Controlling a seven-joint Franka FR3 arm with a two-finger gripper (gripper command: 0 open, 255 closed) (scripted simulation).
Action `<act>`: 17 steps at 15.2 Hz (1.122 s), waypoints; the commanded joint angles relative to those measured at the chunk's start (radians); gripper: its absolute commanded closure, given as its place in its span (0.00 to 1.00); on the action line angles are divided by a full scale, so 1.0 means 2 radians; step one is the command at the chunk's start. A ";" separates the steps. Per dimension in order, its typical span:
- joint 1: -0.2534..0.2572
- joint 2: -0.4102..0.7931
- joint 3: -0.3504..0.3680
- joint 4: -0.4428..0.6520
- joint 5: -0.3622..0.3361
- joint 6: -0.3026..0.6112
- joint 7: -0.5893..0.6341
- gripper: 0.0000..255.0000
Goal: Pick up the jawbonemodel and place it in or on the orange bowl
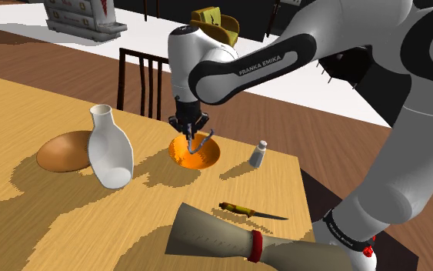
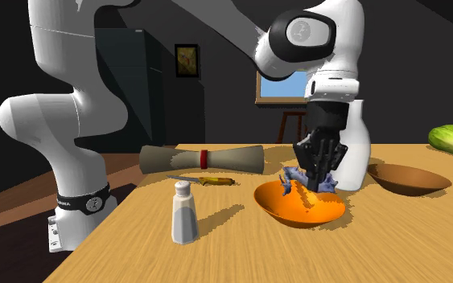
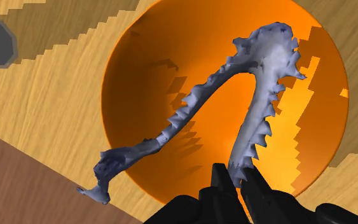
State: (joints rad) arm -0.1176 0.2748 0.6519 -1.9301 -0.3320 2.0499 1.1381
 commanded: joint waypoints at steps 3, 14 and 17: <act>0.004 0.014 -0.004 -0.008 -0.012 0.018 0.010 1.00; 0.004 0.014 -0.004 -0.008 -0.012 0.018 0.010 0.00; 0.003 0.007 -0.001 0.001 -0.005 0.004 0.005 0.00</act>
State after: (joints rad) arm -0.1095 0.2975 0.6463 -1.9347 -0.3498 2.0712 1.1539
